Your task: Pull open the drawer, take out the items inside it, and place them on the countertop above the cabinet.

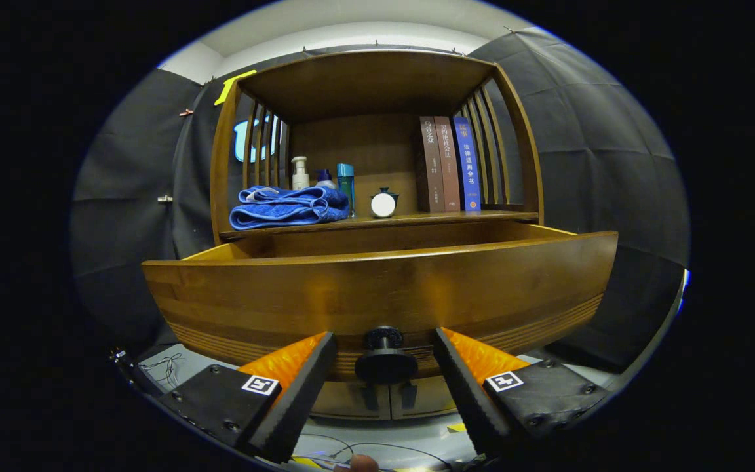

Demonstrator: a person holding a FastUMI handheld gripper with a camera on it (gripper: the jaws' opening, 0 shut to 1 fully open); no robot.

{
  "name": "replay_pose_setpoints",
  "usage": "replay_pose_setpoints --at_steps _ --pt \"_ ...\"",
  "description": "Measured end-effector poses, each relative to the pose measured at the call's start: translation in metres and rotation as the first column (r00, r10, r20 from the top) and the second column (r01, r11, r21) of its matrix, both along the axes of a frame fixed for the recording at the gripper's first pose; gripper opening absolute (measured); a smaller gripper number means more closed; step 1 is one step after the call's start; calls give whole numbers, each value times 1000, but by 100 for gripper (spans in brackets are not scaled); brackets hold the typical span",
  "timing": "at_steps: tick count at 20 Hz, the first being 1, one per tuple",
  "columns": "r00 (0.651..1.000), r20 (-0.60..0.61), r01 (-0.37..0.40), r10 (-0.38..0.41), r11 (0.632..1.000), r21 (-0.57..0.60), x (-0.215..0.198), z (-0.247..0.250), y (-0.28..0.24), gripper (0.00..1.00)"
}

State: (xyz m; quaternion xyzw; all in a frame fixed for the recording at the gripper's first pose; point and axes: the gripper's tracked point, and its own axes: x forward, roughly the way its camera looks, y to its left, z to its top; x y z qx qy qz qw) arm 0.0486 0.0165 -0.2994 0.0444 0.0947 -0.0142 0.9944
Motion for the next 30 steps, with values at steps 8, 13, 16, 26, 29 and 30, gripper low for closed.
replay_pose_setpoints --at_steps 8,13,16,26,29,30 --pt "1000 -18 -4 5 1000 11 55 4 0 99" --pt "999 -35 -5 5 1000 9 85 -1 1 99" --pt "999 -32 -5 5 1000 10 102 -2 1 99" --pt "1000 -24 10 -9 999 41 135 -6 0 99" --pt "1000 -19 14 -12 996 93 135 -6 3 99" --pt "1000 -21 6 -4 995 104 132 -6 5 99"
